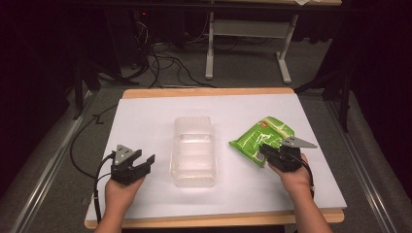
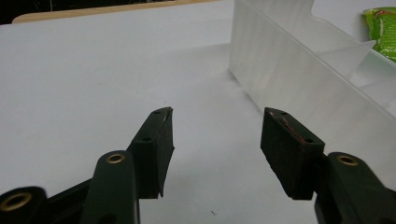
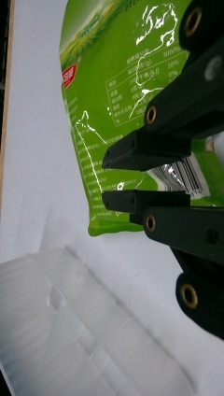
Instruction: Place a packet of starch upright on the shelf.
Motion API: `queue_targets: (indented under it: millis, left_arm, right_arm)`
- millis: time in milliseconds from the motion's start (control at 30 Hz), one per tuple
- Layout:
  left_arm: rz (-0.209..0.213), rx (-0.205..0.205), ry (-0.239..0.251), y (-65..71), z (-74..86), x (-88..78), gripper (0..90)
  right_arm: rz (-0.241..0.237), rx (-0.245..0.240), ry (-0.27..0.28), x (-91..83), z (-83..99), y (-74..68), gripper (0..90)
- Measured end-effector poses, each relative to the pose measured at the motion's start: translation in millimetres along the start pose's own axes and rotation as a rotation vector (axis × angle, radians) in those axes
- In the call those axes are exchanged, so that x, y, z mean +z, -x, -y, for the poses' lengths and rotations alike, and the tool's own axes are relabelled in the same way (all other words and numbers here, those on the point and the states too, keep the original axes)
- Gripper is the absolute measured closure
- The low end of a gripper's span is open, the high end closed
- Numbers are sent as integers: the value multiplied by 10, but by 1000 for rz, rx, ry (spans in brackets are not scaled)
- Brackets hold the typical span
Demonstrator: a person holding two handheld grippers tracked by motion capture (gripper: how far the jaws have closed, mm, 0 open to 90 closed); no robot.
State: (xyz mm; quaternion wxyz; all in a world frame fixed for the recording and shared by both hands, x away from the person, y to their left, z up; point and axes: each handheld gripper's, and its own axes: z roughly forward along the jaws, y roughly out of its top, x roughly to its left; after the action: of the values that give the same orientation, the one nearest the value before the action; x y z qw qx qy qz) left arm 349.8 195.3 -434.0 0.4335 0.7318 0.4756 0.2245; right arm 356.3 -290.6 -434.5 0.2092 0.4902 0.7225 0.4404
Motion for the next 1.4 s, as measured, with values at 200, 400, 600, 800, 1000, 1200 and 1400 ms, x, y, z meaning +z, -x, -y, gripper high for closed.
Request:
queue_targets:
  millis: [200, 400, 600, 800, 1000, 1200, 1400]
  left_arm:
    - [-1, 9, -14, 1, 7, 43, 444]
    - [15, 8, -44, -1, 31, 68, 444]
    - [36, 17, -83, -1, 47, 111, 444]
    - [41, 24, -95, 4, 52, 118, 431]
    - [46, 26, -98, 15, 57, 121, 422]
    - [47, 45, -112, 33, 69, 122, 418]
    - [50, 52, -117, 44, 76, 127, 416]
  right_arm:
    - [0, -1, 23, -61, -4, 47, 707]
    - [13, 13, 38, -87, -25, 113, 665]
    - [45, 7, 35, -75, -33, 182, 595]
    - [78, 12, 48, -87, -73, 260, 538]
    - [121, 32, 47, -67, -120, 424, 478]
    - [161, 69, 53, -55, -136, 646, 453]
    - [220, 119, 58, -50, -103, 903, 403]
